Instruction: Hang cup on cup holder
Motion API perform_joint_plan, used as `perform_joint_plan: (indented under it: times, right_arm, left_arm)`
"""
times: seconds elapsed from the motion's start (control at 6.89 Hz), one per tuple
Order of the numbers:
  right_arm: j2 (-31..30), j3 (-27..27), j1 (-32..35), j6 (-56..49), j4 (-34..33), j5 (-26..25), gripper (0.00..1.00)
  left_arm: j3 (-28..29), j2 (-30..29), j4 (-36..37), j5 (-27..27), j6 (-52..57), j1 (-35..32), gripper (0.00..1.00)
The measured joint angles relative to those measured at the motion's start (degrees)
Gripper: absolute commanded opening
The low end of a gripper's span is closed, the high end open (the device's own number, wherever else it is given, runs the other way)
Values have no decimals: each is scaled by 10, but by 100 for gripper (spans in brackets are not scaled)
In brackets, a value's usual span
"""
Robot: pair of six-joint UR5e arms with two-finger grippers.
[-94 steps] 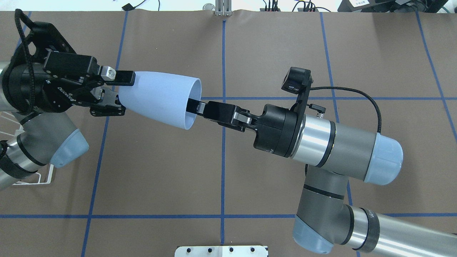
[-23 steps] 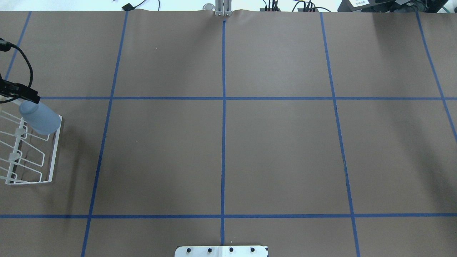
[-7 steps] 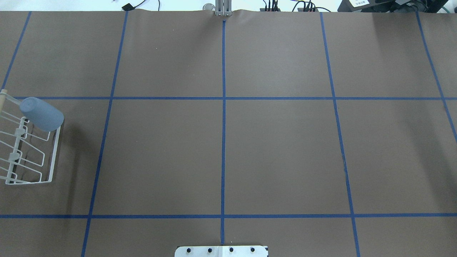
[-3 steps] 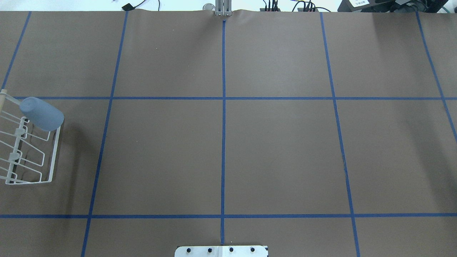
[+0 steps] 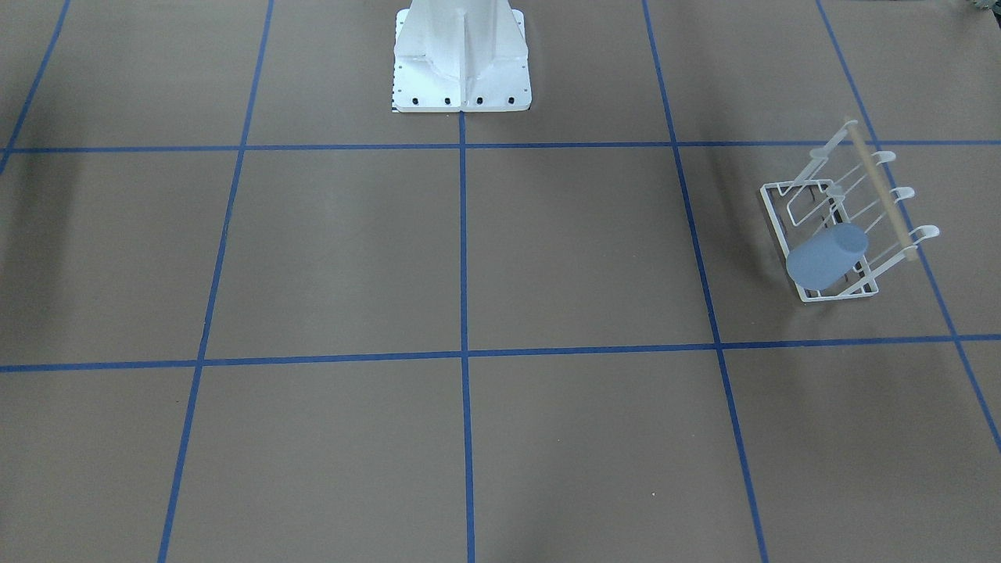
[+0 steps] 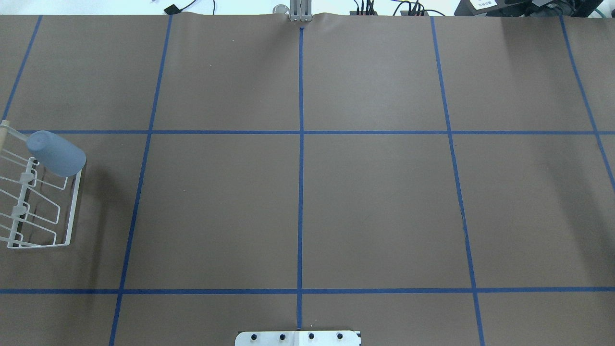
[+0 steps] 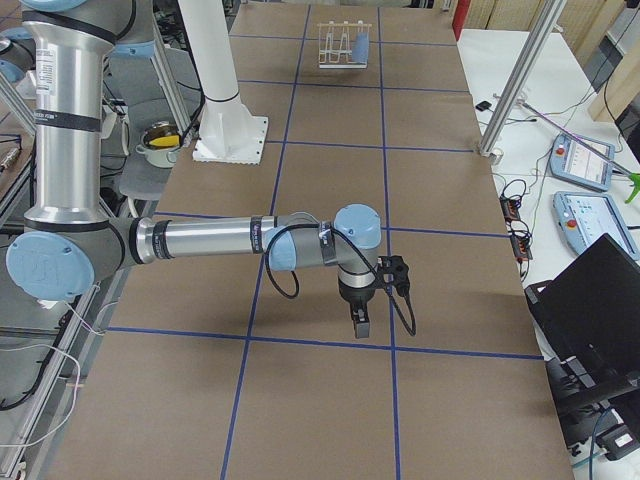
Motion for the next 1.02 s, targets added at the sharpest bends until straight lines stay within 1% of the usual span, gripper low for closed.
perform_joint_plan:
  times: [0.29,0.44,1.02]
  right_arm:
    - [-3,-2,0,0,0,0,100]
    - [-5,-2,0,0,0,1,100]
    - [-6,-14,0,7,-1,2,100]
  left_arm:
    - [-19,29,-4,-1,0,0,99]
    - [-24,35,-4,-1,0,0,99]
    - [-29,37,-3,-1,0,0,99]
